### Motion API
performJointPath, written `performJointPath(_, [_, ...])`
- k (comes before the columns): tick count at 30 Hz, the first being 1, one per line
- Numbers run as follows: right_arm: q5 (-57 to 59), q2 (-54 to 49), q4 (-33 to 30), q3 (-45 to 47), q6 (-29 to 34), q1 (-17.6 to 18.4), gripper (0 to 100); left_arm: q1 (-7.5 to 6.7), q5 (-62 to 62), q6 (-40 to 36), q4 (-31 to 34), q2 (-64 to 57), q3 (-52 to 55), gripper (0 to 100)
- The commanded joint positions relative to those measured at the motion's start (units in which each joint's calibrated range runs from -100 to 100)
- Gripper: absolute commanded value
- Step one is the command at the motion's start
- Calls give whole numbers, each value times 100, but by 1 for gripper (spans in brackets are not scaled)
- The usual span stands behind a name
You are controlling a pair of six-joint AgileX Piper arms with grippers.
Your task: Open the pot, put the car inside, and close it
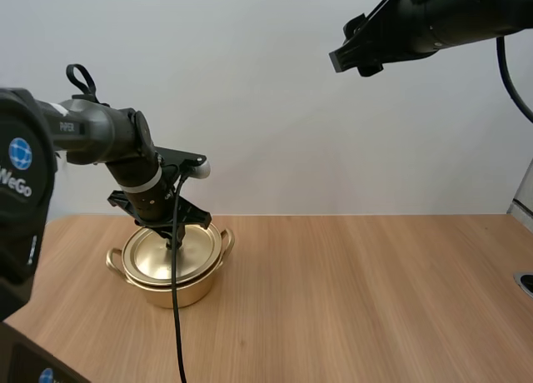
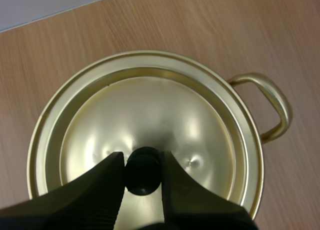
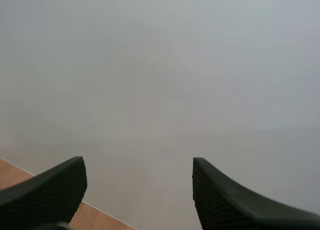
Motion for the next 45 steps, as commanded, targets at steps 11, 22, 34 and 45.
performJointPath(11, [0,21,-8,0,4,-4,100,5,258,61,-6,227,3,79])
performJointPath(22, [548,29,177,113,4,-4,100,5,-1204,332,-1116,-728,-18,97])
performJointPath(34, [-905,-9,1420,1694,4,-4,100,5,-3974,1224,-2032,-5696,1934,96])
performJointPath(45, [-1435,-521,1528,2448,4,-4,100,5,-4579,636,-2129,-8835,3828,96])
